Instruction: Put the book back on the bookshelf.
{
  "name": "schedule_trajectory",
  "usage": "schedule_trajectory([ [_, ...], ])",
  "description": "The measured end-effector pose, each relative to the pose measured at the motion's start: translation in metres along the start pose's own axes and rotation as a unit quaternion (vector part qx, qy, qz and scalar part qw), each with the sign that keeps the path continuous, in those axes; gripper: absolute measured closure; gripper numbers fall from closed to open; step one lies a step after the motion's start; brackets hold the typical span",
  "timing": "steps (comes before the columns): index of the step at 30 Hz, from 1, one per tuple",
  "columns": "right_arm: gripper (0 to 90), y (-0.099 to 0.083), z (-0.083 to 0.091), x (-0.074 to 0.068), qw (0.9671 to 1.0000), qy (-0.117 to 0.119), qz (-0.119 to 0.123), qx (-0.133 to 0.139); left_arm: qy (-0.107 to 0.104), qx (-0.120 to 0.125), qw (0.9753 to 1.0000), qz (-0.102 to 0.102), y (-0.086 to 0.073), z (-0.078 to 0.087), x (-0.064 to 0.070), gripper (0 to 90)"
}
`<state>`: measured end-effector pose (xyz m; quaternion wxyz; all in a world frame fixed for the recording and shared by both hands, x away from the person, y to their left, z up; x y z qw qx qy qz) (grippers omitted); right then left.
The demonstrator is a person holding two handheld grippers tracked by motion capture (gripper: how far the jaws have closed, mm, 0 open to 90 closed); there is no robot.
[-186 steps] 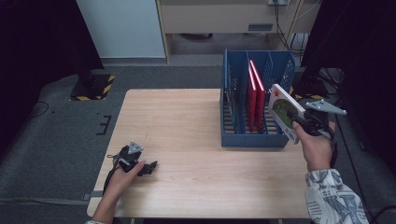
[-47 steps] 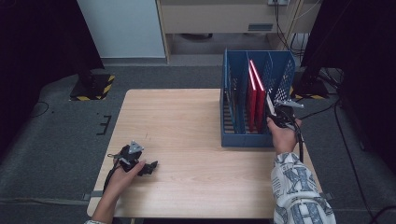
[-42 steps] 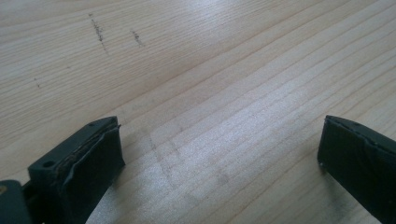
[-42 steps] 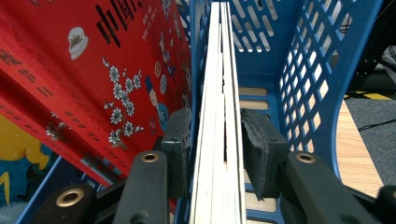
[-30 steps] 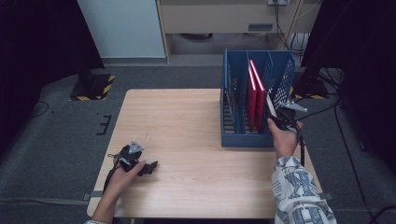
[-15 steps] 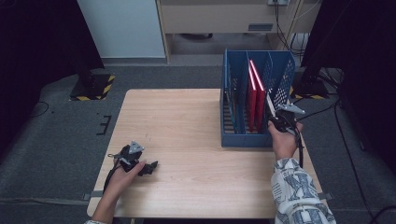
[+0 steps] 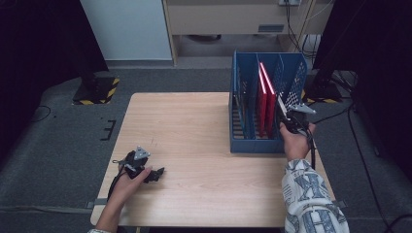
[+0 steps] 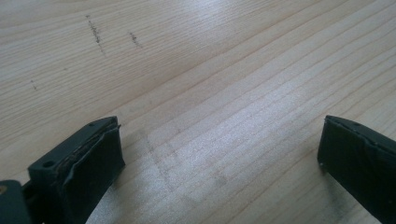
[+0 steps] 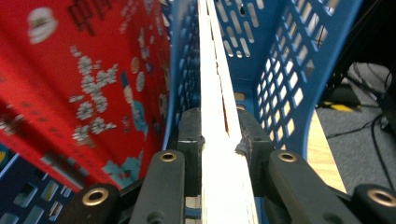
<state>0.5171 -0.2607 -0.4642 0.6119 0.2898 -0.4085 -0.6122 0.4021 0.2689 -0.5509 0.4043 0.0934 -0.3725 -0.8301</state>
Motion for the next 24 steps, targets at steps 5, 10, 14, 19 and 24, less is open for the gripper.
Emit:
schedule_trajectory([
  [5, 72.2, -0.002, 0.003, -0.005, 0.9999, 0.004, 0.011, 0.012, 0.0, 0.0, 1.0, 0.0, 0.0, 0.0, 0.0, 0.0],
  [10, 66.3, -0.002, 0.008, -0.007, 0.9995, 0.014, 0.012, 0.023, 0.0, 0.0, 1.0, 0.0, 0.0, 0.0, 0.0, 0.0],
  [14, 61.9, -0.001, 0.01, -0.005, 0.9994, 0.022, 0.005, 0.026, 0.0, 0.0, 1.0, 0.0, 0.0, 0.0, 0.0, 0.0],
  [19, 58.2, 0.0, 0.012, -0.004, 0.999, 0.032, 0.0, 0.03, -0.001, 0.001, 1.0, 0.0, 0.0, 0.0, 0.0, 0.0],
  [24, 55.0, 0.0, 0.014, -0.003, 0.9988, 0.035, -0.004, 0.033, -0.001, 0.001, 1.0, 0.0, 0.0, 0.0, 0.0, 0.0],
])
Point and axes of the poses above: each handheld gripper's, and its own axes: z roughly backward along the jaws, y roughly out of its top, x roughly to its right, the point moved 2 cm from there along -z, roughly forward along the jaws, and after that the axes turned 12 degrees about -y, right-handed, at the moved point
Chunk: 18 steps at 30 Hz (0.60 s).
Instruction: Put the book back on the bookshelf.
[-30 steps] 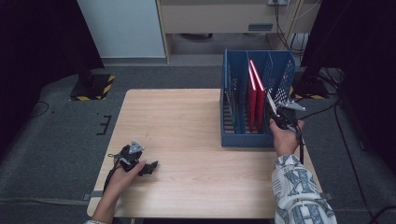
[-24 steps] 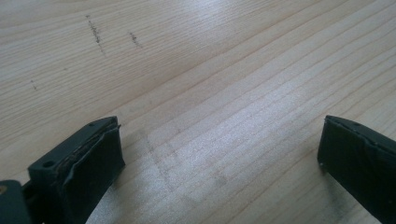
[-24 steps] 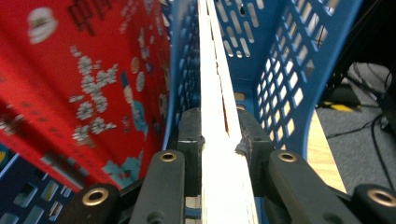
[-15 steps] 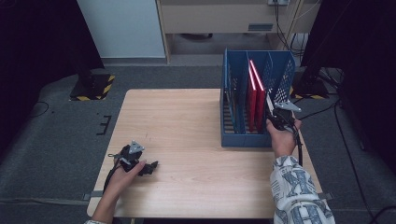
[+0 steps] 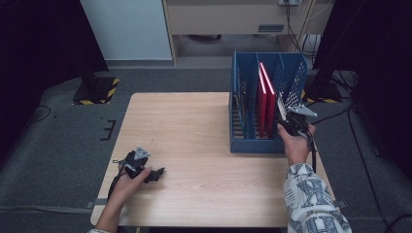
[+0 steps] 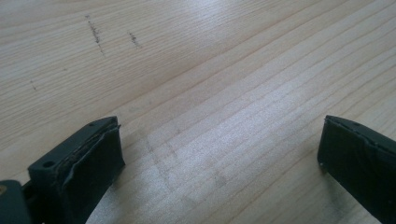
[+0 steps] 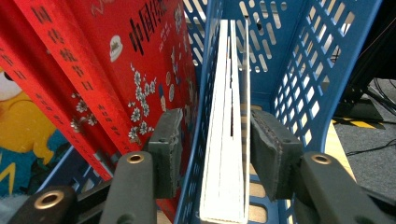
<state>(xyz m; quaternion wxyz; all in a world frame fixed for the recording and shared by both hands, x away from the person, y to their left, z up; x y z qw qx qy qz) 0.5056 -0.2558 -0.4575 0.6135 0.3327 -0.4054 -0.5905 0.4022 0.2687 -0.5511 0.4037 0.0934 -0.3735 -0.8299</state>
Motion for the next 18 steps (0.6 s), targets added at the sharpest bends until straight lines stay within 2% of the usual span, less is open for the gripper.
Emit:
schedule_trajectory([
  [13, 43.3, 0.0, 0.008, 0.003, 0.9998, 0.015, -0.015, 0.004, 0.0, 0.0, 1.0, 0.0, 0.0, 0.0, 0.0, 0.0],
  [15, 35.1, 0.0, 0.012, 0.003, 0.9995, 0.025, -0.017, -0.001, 0.0, 0.0, 1.0, 0.0, 0.0, 0.0, 0.0, 0.0],
  [18, 30.5, 0.0, 0.014, 0.003, 0.9994, 0.029, -0.018, -0.003, 0.0, 0.0, 1.0, 0.0, 0.0, 0.0, 0.0, 0.0],
])
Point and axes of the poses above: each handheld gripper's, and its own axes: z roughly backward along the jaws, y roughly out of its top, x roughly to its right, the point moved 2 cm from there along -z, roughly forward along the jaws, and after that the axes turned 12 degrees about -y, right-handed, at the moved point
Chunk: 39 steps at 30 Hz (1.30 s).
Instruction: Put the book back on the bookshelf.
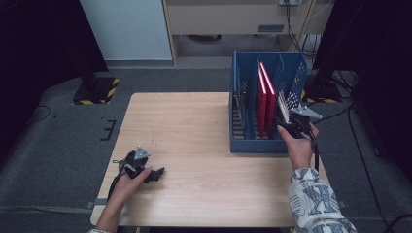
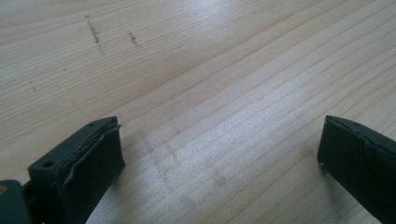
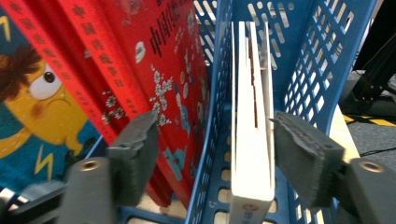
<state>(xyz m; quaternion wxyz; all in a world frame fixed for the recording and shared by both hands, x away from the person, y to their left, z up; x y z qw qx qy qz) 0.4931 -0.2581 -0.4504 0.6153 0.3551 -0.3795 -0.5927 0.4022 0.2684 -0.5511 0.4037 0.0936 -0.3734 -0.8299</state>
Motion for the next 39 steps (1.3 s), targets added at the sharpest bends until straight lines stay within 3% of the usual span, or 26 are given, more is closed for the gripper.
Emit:
schedule_trajectory([
  [1, 25.1, 0.0, 0.002, 0.0, 0.9999, 0.011, -0.001, -0.006, 0.0, 0.0, 1.0, 0.0, 0.0, 0.0, 0.0, 0.0],
  [4, 21.4, -0.002, 0.003, -0.001, 0.9996, 0.022, 0.01, -0.016, 0.0, 0.0, 1.0, 0.0, 0.0, 0.0, 0.0, 0.0],
  [13, 12.1, 0.0, 0.012, 0.0, 0.9988, 0.047, 0.01, -0.007, 0.0, 0.0, 1.0, 0.0, 0.0, 0.0, 0.0, 0.0],
  [20, 10.8, 0.003, 0.023, -0.001, 0.998, 0.062, 0.008, 0.0, 0.0, 0.0, 1.0, 0.0, 0.0, 0.0, 0.0, 0.0],
  [26, 9.8, 0.0, 0.036, -0.008, 0.9968, 0.076, 0.024, 0.006, 0.0, 0.0, 1.0, 0.0, 0.0, 0.0, 0.0, 0.0],
  [39, 9.7, 0.0, 0.047, -0.009, 0.9965, 0.078, 0.027, 0.009, -0.001, 0.0, 1.0, 0.0, 0.0, 0.0, 0.001, 0.0],
])
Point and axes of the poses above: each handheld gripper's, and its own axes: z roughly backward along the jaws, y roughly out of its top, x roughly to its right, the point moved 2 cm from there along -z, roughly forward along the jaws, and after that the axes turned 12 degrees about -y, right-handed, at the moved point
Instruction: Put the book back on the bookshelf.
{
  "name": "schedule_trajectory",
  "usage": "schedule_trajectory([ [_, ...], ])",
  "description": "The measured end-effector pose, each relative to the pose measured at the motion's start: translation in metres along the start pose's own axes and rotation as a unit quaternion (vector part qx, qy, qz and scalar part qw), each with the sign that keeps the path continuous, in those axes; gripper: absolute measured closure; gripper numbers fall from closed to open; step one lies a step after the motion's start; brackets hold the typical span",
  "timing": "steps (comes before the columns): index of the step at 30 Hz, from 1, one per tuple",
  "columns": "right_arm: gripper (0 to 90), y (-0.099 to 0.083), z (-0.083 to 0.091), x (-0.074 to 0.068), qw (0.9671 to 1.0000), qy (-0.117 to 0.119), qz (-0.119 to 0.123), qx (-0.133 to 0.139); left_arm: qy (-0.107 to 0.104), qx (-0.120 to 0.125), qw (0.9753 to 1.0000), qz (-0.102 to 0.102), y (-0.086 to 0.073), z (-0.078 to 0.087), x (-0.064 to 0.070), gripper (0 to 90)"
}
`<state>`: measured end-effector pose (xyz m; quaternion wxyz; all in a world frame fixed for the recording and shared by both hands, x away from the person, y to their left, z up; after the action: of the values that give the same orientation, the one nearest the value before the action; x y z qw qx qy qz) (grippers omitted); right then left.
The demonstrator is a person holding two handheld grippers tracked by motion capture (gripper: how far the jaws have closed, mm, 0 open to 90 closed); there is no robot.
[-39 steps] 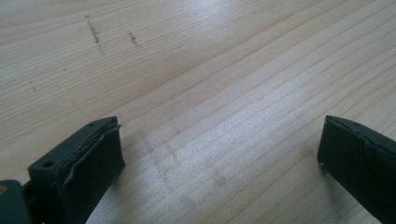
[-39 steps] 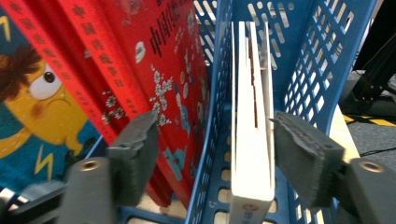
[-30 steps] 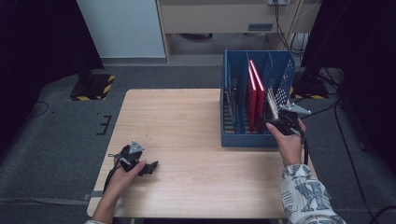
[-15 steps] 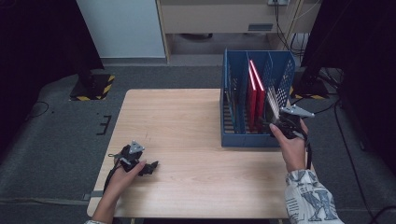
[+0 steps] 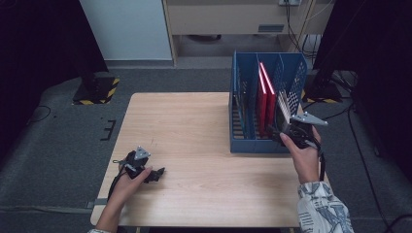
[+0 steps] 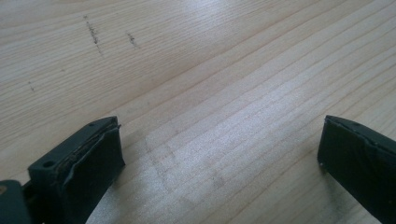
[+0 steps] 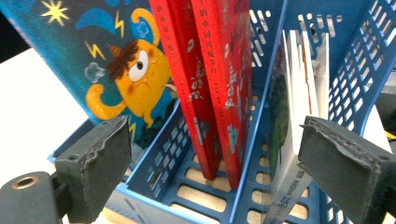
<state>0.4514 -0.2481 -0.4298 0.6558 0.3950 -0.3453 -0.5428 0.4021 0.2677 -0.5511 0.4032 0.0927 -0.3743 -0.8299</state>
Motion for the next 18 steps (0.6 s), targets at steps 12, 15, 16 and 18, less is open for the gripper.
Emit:
schedule_trajectory([
  [12, 8.2, -0.004, 0.017, -0.015, 0.9996, 0.028, 0.01, -0.003, 0.0, 0.0, 1.0, 0.0, 0.0, 0.0, 0.0, 0.0],
  [15, 8.0, -0.004, 0.021, -0.021, 0.9994, 0.033, 0.012, -0.001, 0.0, 0.0, 1.0, 0.0, 0.0, 0.0, 0.0, 0.0],
  [16, 8.0, -0.004, 0.021, -0.021, 0.9994, 0.033, 0.012, -0.001, 0.0, 0.0, 1.0, 0.0, 0.0, 0.0, 0.0, 0.0],
  [18, 7.9, -0.004, 0.024, -0.024, 0.9991, 0.039, 0.018, -0.002, -0.001, 0.0, 1.0, 0.0, 0.0, 0.0, 0.0, 0.0],
])
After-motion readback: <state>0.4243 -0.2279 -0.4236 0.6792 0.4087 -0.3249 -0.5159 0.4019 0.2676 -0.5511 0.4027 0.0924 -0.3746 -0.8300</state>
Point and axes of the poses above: each handheld gripper's, and its own axes: z roughly backward along the jaws, y roughly out of its top, x roughly to its right, the point moved 2 cm from there along -z, roughly forward along the jaws, and after that the axes turned 12 degrees about -y, right-handed, at the moved point
